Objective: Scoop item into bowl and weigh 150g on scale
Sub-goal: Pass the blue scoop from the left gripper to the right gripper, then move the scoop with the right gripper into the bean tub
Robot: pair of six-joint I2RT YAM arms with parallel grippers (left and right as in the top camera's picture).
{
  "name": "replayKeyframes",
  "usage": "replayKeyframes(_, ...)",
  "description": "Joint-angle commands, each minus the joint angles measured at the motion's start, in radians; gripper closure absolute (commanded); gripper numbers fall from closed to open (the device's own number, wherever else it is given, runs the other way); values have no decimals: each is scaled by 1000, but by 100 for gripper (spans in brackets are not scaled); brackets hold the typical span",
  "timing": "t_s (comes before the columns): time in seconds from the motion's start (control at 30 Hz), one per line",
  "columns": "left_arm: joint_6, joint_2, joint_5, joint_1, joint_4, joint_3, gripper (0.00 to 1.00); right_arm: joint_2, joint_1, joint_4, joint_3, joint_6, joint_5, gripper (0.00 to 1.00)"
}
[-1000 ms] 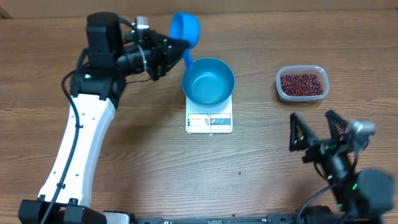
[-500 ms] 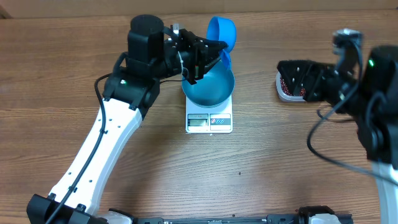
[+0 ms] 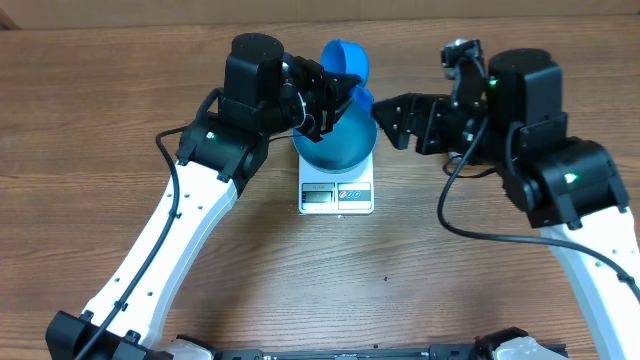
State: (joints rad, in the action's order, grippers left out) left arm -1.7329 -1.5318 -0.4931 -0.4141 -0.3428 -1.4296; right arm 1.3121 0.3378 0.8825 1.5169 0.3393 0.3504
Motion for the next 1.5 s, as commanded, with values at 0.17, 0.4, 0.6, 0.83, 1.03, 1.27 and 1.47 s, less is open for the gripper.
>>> replayKeyframes(0.17, 27, 0, 32, -20, 2, -8, 96, 51, 97, -51, 23, 98, -151, 33)
replayKeyframes(0.4, 27, 0, 32, -27, 3, -8, 96, 93, 97, -97, 23, 110, -152, 49)
replayKeyframes(0.6, 27, 0, 32, -34, 3, -8, 96, 116, 97, -133, 23, 110, -151, 76)
replayKeyframes(0.83, 27, 0, 31, -35, 2, -8, 94, 116, 97, -137, 23, 108, -151, 96)
replayKeyframes(1.03, 129, 0, 58, -34, 3, -8, 21, 116, 97, -132, 23, 101, -246, 96)
replayKeyframes(1.27, 658, 0, 119, -23, 3, -8, 1, 116, 74, -32, 83, -1, -267, 97)
replayKeyframes(1.47, 967, 0, 114, -16, 3, -8, 0, 134, -55, 231, 299, -51, -268, 97)
